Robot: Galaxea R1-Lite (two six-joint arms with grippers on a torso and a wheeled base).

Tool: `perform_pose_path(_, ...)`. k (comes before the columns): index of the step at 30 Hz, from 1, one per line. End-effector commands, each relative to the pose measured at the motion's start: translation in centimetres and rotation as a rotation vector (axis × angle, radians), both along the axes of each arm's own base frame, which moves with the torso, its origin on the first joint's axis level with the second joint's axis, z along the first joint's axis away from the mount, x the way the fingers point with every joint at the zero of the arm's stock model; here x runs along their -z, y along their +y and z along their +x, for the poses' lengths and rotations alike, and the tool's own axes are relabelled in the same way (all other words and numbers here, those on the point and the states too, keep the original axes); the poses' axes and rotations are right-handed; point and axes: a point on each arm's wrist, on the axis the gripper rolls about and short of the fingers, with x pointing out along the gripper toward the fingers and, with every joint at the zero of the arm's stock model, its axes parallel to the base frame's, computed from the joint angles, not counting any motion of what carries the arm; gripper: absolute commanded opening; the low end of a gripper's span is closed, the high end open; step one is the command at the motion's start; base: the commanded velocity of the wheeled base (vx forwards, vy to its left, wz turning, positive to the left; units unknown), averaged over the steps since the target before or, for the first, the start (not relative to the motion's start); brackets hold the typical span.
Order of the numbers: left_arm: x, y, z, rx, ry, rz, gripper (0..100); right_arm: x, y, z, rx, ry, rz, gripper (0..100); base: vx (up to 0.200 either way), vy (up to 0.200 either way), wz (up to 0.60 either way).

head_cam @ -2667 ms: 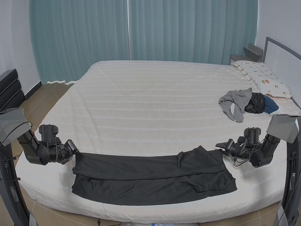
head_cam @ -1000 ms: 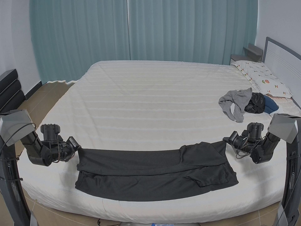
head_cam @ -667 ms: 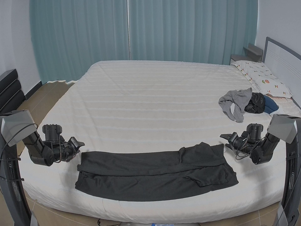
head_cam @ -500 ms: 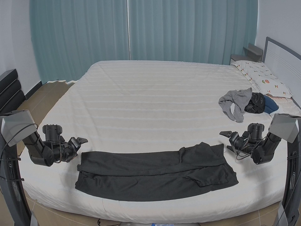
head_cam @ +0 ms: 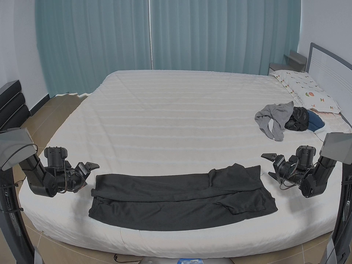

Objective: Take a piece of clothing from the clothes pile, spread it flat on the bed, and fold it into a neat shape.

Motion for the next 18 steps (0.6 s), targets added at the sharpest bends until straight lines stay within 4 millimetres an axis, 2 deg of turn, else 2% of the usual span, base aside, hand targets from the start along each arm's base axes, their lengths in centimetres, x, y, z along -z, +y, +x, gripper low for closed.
perform_pose_path(1,-0.1,0.0,-0.2,-0.001,0.001,0.001,100,0.1,0.2,-0.5,-0.006,0.014,0.003,100,0.000,0.000,0.00)
perform_pose_path(5,-0.2,0.0,-0.3,0.000,0.001,0.000,100,0.1,0.4,-0.6,-0.011,0.018,0.005,100,0.000,0.000,0.00)
perform_pose_path(8,-0.2,-0.1,-0.5,0.003,0.008,-0.001,100,-0.8,0.8,-1.2,-0.022,0.010,0.004,100,0.000,0.000,0.00)
perform_pose_path(11,-0.4,-0.3,-0.7,0.009,0.008,-0.002,100,-1.7,2.2,-1.9,-0.057,0.004,0.006,100,0.000,0.000,0.00)
perform_pose_path(16,-0.3,-0.4,-0.8,0.011,0.011,-0.002,100,-1.6,3.0,-2.1,-0.079,0.013,0.005,100,0.000,0.000,0.00)
perform_pose_path(18,-0.3,-0.5,-0.8,0.013,0.014,-0.004,100,-1.4,3.3,-2.2,-0.087,0.019,0.005,100,-0.200,0.000,0.00)
